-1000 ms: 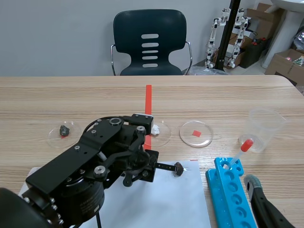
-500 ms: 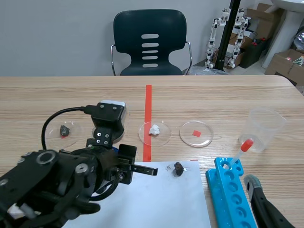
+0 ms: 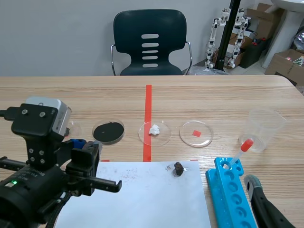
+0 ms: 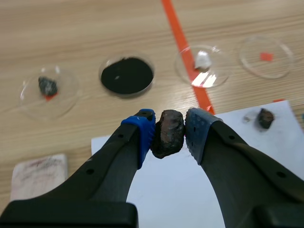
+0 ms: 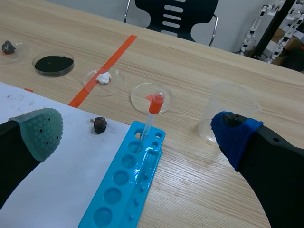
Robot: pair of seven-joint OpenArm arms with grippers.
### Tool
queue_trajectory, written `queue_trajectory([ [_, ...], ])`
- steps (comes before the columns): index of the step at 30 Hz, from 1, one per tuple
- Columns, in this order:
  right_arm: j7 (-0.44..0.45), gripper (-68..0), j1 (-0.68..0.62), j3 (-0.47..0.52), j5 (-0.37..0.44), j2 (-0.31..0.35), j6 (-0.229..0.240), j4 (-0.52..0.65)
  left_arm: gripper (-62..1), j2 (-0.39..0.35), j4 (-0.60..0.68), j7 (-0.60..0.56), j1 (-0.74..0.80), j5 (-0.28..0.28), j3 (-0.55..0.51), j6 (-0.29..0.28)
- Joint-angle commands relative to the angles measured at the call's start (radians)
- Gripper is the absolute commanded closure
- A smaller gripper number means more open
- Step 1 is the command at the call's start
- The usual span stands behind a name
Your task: Pick up the middle mineral with the left hand
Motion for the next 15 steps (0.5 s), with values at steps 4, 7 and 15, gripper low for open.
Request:
queue_trajectory([
  [4,0.014,-67.9,0.006,0.006,0.010,0.000,-0.003,0.014,-11.3,-0.089,0.052,-0.168,0.115,0.058,0.005,-0.026],
  [7,0.014,-67.9,0.006,0.006,0.010,0.000,-0.003,0.014,-11.3,-0.125,0.054,-0.299,0.200,0.149,0.005,-0.026],
  [15,0.014,-67.9,0.006,0.006,0.010,0.000,-0.003,0.014,-11.3,-0.124,0.054,-0.499,0.323,0.350,0.005,-0.025],
])
